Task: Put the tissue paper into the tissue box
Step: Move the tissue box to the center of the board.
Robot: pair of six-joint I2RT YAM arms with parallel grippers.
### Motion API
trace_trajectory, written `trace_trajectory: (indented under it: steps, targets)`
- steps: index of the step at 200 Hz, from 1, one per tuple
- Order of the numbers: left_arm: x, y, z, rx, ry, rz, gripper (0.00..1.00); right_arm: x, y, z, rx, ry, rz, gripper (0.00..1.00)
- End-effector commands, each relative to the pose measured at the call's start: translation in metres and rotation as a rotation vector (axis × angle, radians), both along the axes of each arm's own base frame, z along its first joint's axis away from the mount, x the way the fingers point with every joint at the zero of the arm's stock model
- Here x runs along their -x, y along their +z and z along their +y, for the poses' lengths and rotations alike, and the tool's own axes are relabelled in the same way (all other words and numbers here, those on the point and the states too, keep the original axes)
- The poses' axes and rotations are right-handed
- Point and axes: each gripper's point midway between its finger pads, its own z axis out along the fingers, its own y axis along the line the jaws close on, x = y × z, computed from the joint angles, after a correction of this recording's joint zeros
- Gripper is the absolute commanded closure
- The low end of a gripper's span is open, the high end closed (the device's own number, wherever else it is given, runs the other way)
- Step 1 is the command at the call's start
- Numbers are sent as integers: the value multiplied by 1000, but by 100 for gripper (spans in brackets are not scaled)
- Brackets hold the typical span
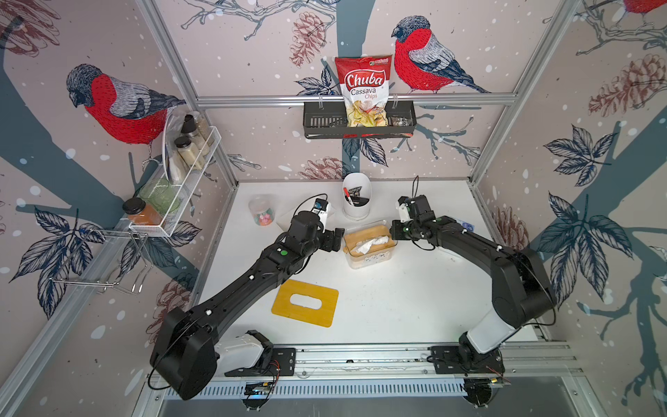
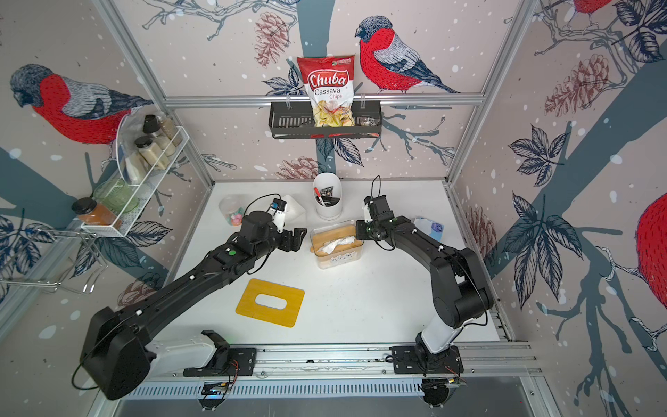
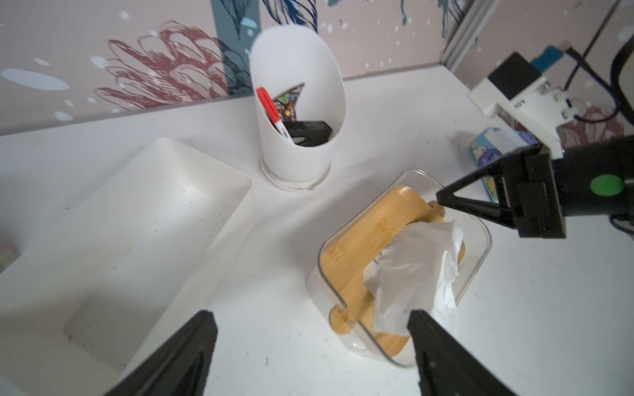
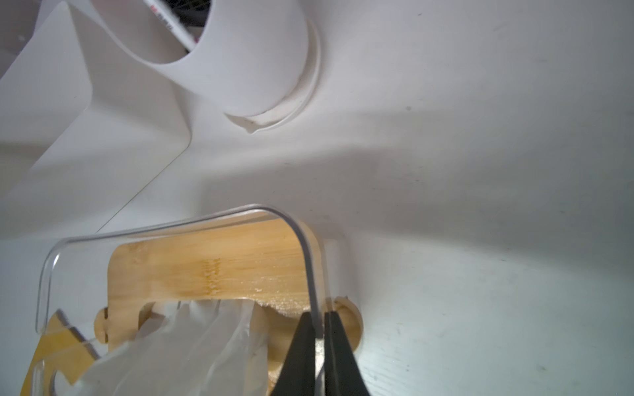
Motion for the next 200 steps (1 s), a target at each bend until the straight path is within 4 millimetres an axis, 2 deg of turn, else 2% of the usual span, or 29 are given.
trace_trajectory:
  steps: [1, 49, 87, 116, 139, 160, 177, 200]
  targets:
    - [-13, 32, 15, 125, 98, -104, 5, -20, 11, -25, 12, -95, -36, 91]
    - [-18, 25, 10, 145, 92, -74, 4, -66, 19, -62, -6, -222, -55, 92]
    - [-20, 20, 9, 170, 101, -56, 4, -94, 12, -88, 1, -300, -54, 91]
    - [-20, 11, 5, 171, 93, -29, 4, -109, 12, -91, -1, -315, -55, 82]
    - [-24, 1, 12, 147, 133, -23, 4, -107, 31, -94, -16, -309, -94, 69]
    - [-29, -8, 26, 117, 204, -16, 4, -95, 53, -100, -17, -306, -145, 58]
    - [-36, -13, 47, 146, 276, -4, 4, -80, 70, -99, -27, -290, -188, 51]
    - [-46, -19, 87, 245, 401, 15, 6, -58, 91, -87, -38, -258, -250, 46]
